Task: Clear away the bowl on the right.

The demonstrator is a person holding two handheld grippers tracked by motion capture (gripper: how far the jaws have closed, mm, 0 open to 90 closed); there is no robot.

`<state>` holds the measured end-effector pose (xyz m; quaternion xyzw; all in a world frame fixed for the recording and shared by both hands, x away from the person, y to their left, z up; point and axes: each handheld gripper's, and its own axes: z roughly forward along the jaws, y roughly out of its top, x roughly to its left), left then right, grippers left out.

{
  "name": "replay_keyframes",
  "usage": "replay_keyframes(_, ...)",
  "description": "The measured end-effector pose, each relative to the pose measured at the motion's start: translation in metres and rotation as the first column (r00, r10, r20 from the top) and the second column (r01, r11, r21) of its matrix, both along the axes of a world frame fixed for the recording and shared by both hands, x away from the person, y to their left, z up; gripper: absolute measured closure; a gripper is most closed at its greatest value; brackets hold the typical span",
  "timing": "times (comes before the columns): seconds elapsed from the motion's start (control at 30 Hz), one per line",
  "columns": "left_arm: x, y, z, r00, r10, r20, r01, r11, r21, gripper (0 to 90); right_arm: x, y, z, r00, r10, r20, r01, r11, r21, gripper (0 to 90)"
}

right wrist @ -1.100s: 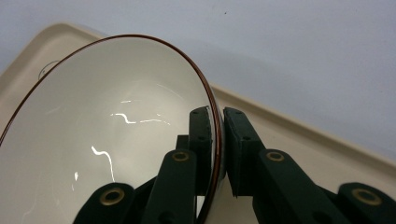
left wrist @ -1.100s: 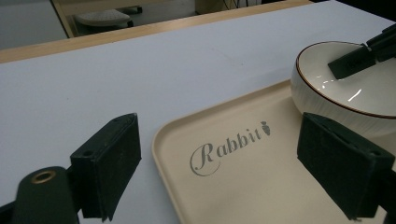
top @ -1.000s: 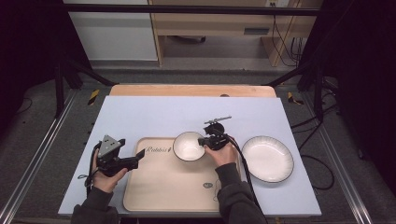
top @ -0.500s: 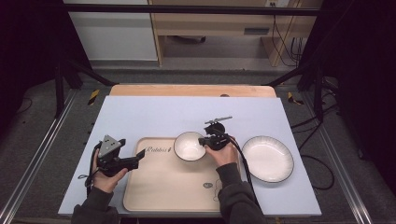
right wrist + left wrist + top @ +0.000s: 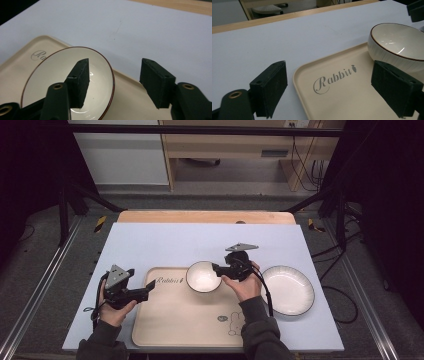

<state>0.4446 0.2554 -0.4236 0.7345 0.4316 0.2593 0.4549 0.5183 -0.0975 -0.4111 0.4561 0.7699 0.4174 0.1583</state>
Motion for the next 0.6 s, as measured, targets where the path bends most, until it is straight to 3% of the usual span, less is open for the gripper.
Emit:
replay_keyframes(0.23, 0.000, 0.000, 0.000, 1.0000, 0.000, 0.000, 0.000, 1.0000, 0.001, 13.1, -0.012, -0.012, 0.015, 0.9963, -0.033, 0.080, 0.030, 0.9989, 0.036, 24.0)
replay_keyframes(0.6, 0.000, 0.000, 0.000, 1.0000, 0.002, 0.001, -0.002, 1.0000, 0.006, 12.7, -0.031, -0.037, 0.018, 0.9848, -0.050, 0.166, 0.039, 0.9968, 0.070, 20.7)
